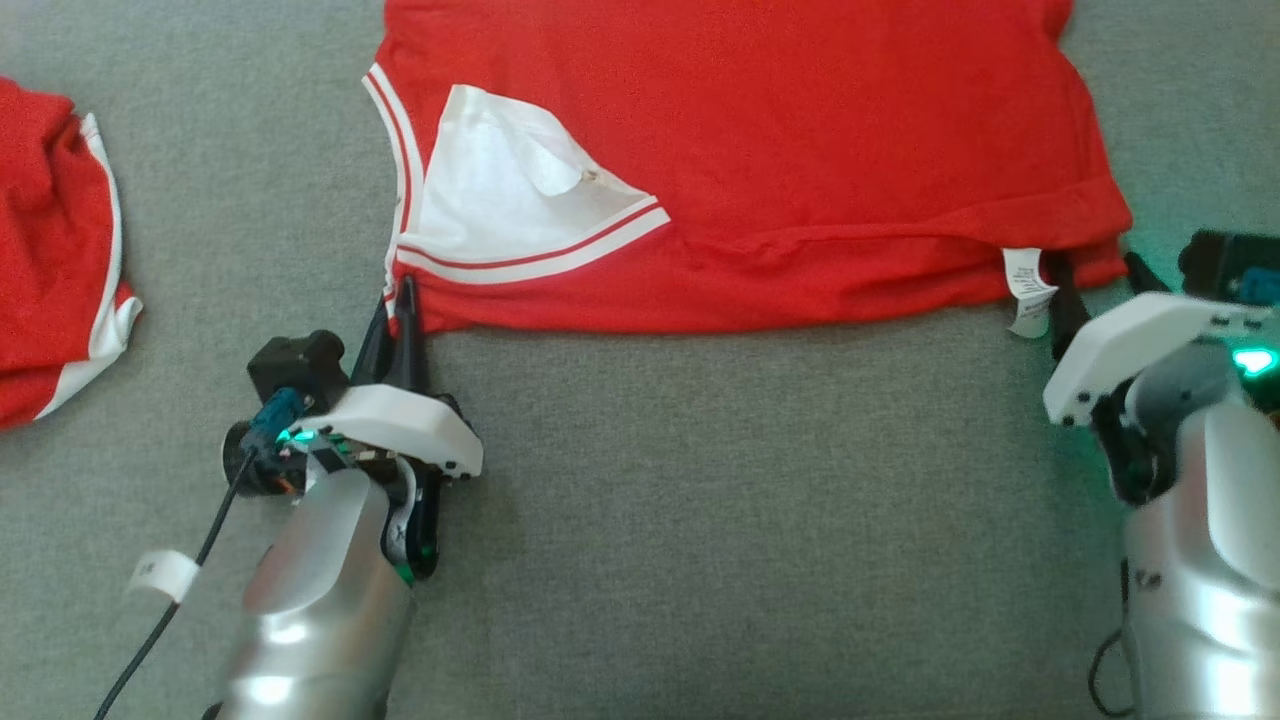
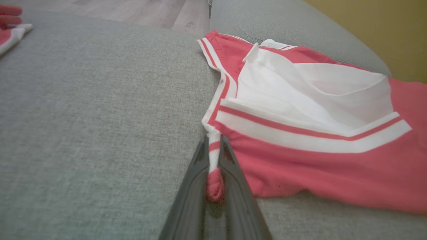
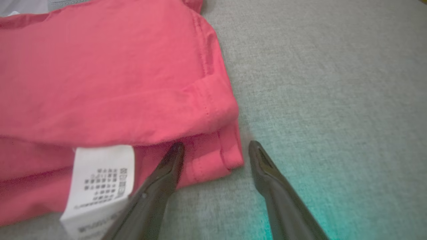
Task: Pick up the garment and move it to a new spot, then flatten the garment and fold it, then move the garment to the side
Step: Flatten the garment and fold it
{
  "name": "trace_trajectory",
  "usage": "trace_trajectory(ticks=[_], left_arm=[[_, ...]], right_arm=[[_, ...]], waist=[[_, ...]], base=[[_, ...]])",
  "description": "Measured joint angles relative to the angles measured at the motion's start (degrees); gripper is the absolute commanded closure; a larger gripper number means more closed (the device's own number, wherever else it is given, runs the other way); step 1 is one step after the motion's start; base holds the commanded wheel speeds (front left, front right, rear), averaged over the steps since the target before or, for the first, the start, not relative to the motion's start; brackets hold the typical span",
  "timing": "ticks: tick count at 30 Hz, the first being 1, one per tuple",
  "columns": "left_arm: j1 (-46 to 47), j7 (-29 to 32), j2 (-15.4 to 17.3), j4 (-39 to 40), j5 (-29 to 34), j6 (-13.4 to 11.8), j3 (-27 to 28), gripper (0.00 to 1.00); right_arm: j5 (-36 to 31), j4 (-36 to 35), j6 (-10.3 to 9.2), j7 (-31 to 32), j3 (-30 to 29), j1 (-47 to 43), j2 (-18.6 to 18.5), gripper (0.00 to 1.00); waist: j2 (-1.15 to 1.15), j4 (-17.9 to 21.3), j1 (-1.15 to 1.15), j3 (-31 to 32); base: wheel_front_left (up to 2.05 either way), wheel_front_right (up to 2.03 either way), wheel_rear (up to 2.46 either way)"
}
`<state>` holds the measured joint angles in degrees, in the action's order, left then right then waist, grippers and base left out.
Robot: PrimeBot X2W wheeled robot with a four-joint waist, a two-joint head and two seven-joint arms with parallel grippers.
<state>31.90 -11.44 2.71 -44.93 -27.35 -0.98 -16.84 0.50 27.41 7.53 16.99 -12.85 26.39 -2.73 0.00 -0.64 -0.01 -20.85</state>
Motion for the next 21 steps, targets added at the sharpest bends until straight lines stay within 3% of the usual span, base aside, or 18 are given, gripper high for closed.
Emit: trace_trajectory(ticks=[4,5,6,13,17,21], left_arm=[[0.17,-0.24,-0.09,-0.13,-0.64,0.56,-0.19,1.0],[0.19,-0.31,-0.08,-0.26,-0.89,0.57,-0.2,1.0],[0.19,-0.53,-0.08,-0.44,-1.01,0.81,-0.19,1.0],[-3.16,-1.25,0.58,1.45,-2.75,1.57,0.36,1.0],[-10.56,0.37,3.3,9.16,-3.28,1.88,0.37,1.0],[-19.12,5.65,4.97,18.89,-3.94,-0.15,0.12,1.0]], right_arm=[[0.3,2.47,0.0,0.46,-0.37,2.23,-0.24,0.0],[0.34,3.04,0.0,0.41,-0.23,2.43,-0.36,0.86],[0.42,3.43,0.0,0.22,-0.15,2.35,-0.46,1.0],[2.68,0.66,0.0,-1.94,0.76,-1.98,-0.01,1.0],[5.09,-9.85,0.0,0.62,1.01,-8.76,0.12,1.0],[6.8,-18.3,0.0,5.66,0.29,-16.0,0.21,1.0]], waist=[[0.0,-0.38,0.01,0.1],[0.0,-0.4,0.01,0.28],[0.0,-0.39,0.01,0.52],[0.0,0.06,0.02,3.69],[0.0,0.73,0.01,6.84],[0.0,1.09,0.0,9.49]], base=[[0.0,0.0,0.0],[0.0,0.0,0.0],[0.0,0.0,0.0],[0.0,0.0,0.0],[0.0,0.0,0.0],[0.0,0.0,0.0]])
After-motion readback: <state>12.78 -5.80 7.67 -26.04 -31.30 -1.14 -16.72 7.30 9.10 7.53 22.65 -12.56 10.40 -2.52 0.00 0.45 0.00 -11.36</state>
